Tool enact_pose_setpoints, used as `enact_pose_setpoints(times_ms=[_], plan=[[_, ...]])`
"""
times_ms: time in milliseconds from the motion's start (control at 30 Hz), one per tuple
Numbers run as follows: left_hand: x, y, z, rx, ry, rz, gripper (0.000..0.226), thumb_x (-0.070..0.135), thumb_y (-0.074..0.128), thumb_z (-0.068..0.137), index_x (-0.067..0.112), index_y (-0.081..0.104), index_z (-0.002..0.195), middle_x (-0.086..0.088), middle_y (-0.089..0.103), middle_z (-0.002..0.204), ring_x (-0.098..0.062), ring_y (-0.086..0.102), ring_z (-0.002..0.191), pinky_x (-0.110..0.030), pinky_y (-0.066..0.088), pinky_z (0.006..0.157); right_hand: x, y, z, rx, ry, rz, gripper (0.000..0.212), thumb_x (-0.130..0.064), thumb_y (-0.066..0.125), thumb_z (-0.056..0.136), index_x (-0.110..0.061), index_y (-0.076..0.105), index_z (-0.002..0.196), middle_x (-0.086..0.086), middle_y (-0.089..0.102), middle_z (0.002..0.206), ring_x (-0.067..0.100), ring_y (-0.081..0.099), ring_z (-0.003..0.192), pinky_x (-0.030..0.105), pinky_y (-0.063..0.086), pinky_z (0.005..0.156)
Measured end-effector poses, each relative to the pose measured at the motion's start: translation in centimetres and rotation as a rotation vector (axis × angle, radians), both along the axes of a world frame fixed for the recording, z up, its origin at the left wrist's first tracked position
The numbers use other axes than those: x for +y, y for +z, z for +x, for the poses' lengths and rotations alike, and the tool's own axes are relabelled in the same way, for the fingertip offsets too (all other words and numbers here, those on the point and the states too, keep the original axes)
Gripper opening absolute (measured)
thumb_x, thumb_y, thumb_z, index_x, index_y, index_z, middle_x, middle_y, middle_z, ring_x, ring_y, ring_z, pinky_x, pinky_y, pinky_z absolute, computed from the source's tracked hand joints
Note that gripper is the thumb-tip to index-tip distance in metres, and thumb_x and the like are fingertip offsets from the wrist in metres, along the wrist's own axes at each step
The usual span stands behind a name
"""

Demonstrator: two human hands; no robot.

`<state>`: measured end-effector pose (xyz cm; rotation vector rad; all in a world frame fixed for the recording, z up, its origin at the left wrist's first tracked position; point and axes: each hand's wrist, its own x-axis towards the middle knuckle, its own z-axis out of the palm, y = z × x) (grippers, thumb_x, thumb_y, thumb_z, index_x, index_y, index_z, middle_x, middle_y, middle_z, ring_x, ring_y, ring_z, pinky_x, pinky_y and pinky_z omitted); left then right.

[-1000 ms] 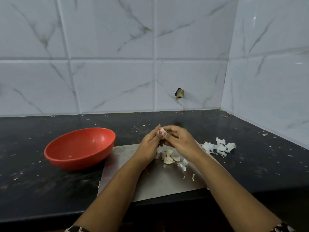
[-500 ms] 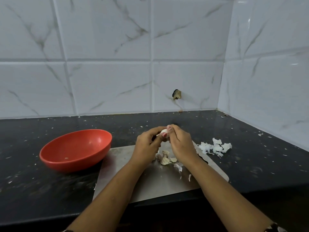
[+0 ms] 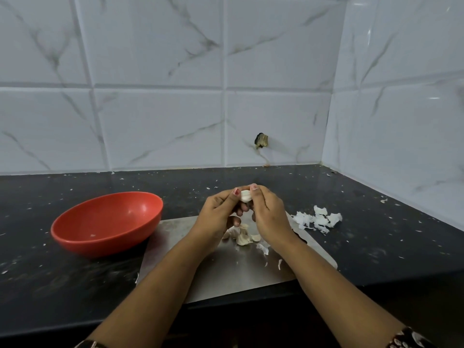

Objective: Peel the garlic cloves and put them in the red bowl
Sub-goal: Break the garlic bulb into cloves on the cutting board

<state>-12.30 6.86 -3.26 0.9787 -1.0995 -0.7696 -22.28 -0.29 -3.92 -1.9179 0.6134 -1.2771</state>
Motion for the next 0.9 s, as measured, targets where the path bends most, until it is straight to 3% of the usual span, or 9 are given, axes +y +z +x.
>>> enact_pose_setpoints(times_ms=[300, 467, 567, 667, 767, 900], plan=[[0.1, 0.2, -0.2, 0.040, -0.040, 0.021, 0.033, 0.024, 0.037, 0.101, 0.012, 0.067, 0.109, -0.001, 0.056, 0.067, -0.003, 0.049, 0.057, -0.015, 0.039, 0.045, -0.1, 0.1, 0.0, -0.004, 0.067, 0.189, 0.036, -0.031, 0.034, 0.105, -0.018, 0.066, 0.094, -0.009, 0.051, 0.059, 0.000, 0.045, 0.051, 0.019, 0.039, 0.051], [0.1, -0.2, -0.1, -0.227, 0.100, -0.019, 0.026, 0.015, 0.049, 0.098, 0.023, 0.065, 0.117, -0.002, 0.063, 0.082, -0.005, 0.056, 0.068, -0.019, 0.047, 0.052, 0.0, 0.4, 0.1, -0.058, 0.150, 0.408, 0.041, -0.035, 0.034, 0.105, -0.014, 0.064, 0.085, -0.001, 0.048, 0.060, 0.008, 0.044, 0.054, 0.024, 0.037, 0.053], [-0.2, -0.4, 0.3, -0.347, 0.260, -0.060, 0.019, 0.015, 0.055, 0.095, 0.027, 0.067, 0.104, -0.006, 0.060, 0.096, -0.011, 0.062, 0.078, -0.020, 0.049, 0.055, 0.1, 0.4, -0.2, 0.030, 0.114, 0.318, 0.044, -0.038, 0.035, 0.104, -0.015, 0.064, 0.080, -0.005, 0.051, 0.057, 0.005, 0.045, 0.051, 0.021, 0.038, 0.053], [-0.3, -0.5, 0.4, -0.304, 0.305, -0.082, 0.015, 0.015, 0.060, 0.091, 0.026, 0.069, 0.096, -0.002, 0.062, 0.102, -0.019, 0.068, 0.086, -0.021, 0.052, 0.058, -0.1, 0.1, -0.4, 0.109, 0.009, 0.104, 0.034, -0.034, 0.040, 0.103, -0.019, 0.065, 0.085, -0.007, 0.062, 0.065, -0.002, 0.056, 0.055, 0.014, 0.045, 0.055], [-0.2, -0.4, 0.4, -0.261, 0.336, -0.092, 0.016, 0.013, 0.066, 0.087, 0.026, 0.070, 0.093, 0.001, 0.073, 0.088, -0.012, 0.072, 0.079, -0.020, 0.055, 0.060, -0.3, 0.0, -0.6, 0.032, 0.024, 0.008, 0.027, -0.026, 0.044, 0.102, -0.014, 0.068, 0.101, -0.004, 0.065, 0.071, -0.002, 0.060, 0.062, 0.015, 0.051, 0.060], [-0.2, -0.6, 0.8, -0.404, 0.470, -0.109, 0.014, 0.014, 0.075, 0.079, 0.017, 0.074, 0.092, 0.007, 0.071, 0.077, -0.004, 0.068, 0.068, -0.014, 0.053, 0.063, -0.7, 0.0, -1.0, 0.075, 0.159, 0.035, 0.024, -0.020, 0.047, 0.101, -0.011, 0.067, 0.110, 0.005, 0.070, 0.084, 0.010, 0.066, 0.074, 0.022, 0.056, 0.066]])
